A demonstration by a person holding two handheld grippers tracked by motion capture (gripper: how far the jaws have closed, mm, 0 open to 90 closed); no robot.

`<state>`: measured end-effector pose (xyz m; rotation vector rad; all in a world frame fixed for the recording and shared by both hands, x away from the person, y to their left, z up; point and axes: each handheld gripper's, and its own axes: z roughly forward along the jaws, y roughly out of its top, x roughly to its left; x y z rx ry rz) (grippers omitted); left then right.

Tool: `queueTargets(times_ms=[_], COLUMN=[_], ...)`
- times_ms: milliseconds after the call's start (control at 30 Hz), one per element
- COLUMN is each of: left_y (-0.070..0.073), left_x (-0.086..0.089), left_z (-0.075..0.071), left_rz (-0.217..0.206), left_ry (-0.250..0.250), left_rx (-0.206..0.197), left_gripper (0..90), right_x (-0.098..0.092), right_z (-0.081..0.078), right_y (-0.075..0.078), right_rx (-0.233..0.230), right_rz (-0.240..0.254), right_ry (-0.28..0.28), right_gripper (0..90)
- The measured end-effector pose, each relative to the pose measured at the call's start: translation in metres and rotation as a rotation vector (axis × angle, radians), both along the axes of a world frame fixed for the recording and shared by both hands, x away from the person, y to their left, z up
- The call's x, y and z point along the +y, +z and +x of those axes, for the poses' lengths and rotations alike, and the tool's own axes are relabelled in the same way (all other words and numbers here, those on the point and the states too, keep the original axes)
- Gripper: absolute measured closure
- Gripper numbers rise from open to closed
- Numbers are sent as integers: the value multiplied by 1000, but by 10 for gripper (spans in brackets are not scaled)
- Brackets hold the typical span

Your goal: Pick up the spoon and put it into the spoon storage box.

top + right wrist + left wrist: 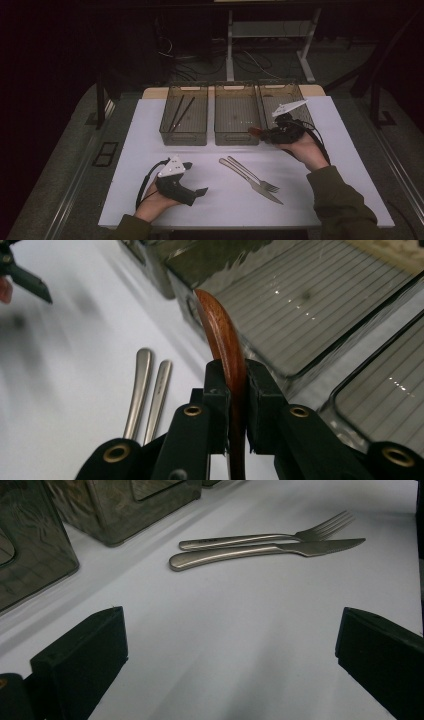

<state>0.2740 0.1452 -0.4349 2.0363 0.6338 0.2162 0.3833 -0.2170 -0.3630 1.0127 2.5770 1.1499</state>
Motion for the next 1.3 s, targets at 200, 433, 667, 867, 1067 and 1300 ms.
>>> queueTargets(times_ms=[200, 433, 667, 867, 1067, 1300], left_y=[-1, 0, 0, 0, 1, 1], left_x=[-1, 0, 0, 0, 0, 1], left_z=[0, 0, 0, 0, 0, 0], left_rz=[-11, -16, -22, -23, -22, -17], left_ry=[2, 1, -1, -4, -10, -16], left_rx=[3, 5, 7, 7, 2, -2], left_gripper=[0, 0, 0, 0, 0, 0], right_x=[6, 17, 30, 41, 56, 76], right_z=[11, 29, 48, 66, 80, 95], right_y=[10, 22, 31, 34, 34, 34], right_rx=[-7, -9, -2, -1, 5, -13], right_rz=[-3, -3, 1, 6, 22, 23], right_ry=[-22, -43, -61, -91, -103, -103], right_gripper=[799, 798, 798, 799, 799, 798])
